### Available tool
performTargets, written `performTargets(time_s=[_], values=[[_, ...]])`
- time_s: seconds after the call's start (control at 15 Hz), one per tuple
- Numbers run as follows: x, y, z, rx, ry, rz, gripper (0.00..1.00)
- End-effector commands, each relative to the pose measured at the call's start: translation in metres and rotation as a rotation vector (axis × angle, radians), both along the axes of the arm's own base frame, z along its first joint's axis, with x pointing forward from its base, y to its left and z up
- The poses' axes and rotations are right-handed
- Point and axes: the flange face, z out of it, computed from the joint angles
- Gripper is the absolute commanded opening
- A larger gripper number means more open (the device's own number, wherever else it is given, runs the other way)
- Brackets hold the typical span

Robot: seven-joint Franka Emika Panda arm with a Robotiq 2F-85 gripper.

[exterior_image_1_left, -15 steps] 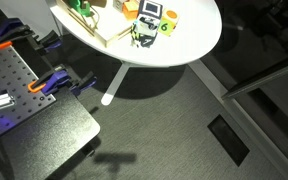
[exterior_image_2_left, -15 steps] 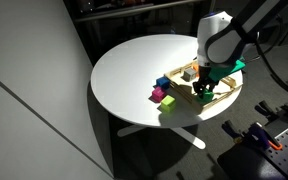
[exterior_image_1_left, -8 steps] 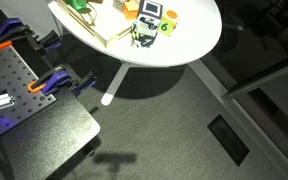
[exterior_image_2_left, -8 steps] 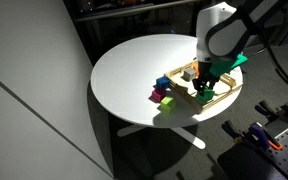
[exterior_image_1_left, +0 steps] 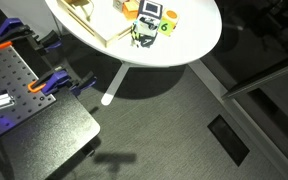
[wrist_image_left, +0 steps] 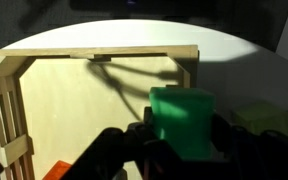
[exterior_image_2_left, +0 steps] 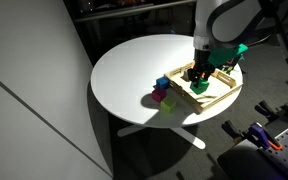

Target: Put the green block on the table

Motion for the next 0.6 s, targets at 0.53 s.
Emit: performTargets(time_s=[0.53], values=[[0.033, 0.023, 0.018, 0.018, -0.123, 0.054, 0.29]])
